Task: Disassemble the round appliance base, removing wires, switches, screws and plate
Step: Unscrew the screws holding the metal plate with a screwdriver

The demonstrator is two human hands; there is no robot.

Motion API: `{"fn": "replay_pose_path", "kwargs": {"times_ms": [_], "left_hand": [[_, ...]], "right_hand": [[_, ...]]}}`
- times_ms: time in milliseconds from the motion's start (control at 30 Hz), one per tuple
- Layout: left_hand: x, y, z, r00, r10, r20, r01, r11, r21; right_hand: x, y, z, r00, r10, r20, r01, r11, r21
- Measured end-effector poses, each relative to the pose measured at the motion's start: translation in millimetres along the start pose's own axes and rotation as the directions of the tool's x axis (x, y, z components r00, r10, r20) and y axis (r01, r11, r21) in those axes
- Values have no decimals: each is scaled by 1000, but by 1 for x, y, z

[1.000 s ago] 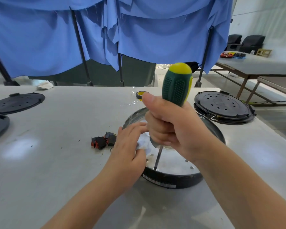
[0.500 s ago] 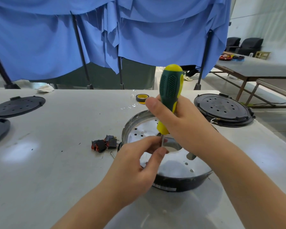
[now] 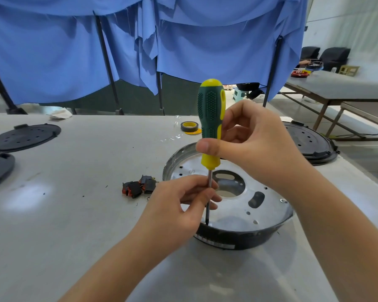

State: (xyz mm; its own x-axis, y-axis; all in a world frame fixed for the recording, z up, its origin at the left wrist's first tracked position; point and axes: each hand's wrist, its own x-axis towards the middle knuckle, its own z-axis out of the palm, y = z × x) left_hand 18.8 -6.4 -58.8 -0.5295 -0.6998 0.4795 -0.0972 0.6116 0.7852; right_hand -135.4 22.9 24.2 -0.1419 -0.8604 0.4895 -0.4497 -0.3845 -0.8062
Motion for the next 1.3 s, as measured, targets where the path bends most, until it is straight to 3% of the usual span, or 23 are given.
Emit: {"fn": "replay_pose_path", "kwargs": {"times_ms": [233, 533, 667, 1033, 1133, 1300], "left_hand": [[1, -1, -2, 999, -43, 17, 43, 998, -42], [3, 2, -4, 997, -62, 37, 63, 997, -45], [3, 2, -4, 997, -64, 30, 66, 996, -55], [5, 8, -7, 991, -132, 18, 133, 980, -150], [4, 6, -6, 992, -127, 11, 127, 981, -148], [4, 5, -4, 993, -116, -1, 116, 986, -117]], "right_hand": [[1, 2, 0, 1000, 0, 22, -1, 997, 71], [0, 0, 3, 1000, 21, 5, -21, 1000, -12], [0, -3, 2, 1000, 6, 21, -7, 1000, 30], [-2, 2, -15, 916, 17, 400, -141, 949, 283], [0, 4, -13, 929, 36, 369, -134, 961, 243], [0, 1, -8, 982, -23, 186, -1, 992, 127]]}}
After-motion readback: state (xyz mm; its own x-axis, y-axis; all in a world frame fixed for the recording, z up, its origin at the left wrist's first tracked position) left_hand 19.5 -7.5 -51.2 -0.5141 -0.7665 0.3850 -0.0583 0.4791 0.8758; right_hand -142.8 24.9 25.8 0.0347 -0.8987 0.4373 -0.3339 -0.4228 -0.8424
